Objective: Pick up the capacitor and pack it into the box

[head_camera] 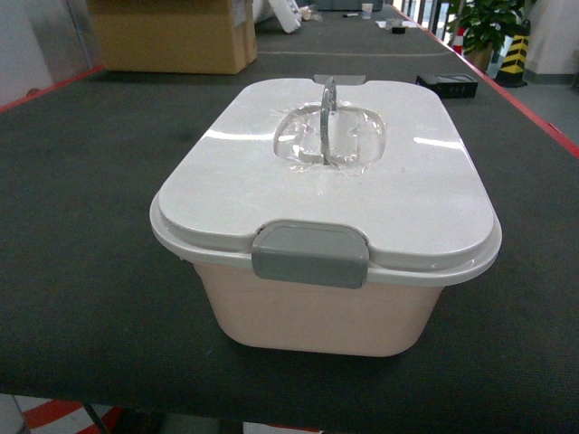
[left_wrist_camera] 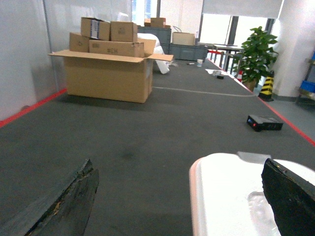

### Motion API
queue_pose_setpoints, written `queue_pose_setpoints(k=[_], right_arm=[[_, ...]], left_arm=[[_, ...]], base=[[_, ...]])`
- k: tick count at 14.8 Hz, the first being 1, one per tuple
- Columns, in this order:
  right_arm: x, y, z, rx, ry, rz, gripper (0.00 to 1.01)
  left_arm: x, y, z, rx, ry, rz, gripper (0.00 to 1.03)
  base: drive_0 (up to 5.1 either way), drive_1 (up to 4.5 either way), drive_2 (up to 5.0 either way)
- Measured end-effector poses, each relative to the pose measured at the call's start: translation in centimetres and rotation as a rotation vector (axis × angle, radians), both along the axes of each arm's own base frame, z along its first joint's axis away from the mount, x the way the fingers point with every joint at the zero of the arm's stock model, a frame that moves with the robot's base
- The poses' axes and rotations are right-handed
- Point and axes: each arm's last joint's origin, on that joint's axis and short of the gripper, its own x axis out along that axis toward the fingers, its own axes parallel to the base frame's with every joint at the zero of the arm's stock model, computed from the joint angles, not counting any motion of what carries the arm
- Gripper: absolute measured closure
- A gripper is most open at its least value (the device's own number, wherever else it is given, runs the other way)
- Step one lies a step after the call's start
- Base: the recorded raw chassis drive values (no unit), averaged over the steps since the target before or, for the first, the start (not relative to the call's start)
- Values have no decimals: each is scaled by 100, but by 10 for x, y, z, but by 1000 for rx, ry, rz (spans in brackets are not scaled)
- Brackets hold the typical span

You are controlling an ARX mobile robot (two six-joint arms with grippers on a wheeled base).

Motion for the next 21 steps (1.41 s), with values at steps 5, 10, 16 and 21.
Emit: queue_pose_setpoints(k=[5,10,16,21], right_arm=[[0,0,0,0,0,0,3],[0,0,0,0,0,0,3],[0,0,0,0,0,0,3],[0,0,0,0,0,0,3]], left_arm=[[-100,66,-49,95,70,101,5],[-132,40,-81,53,107,15,5],[-133,31,-84,42,126,-32,5],[-134,59,-93,55,138,9,71]], base=[[0,0,0],[0,0,0],[0,0,0],[0,0,0]])
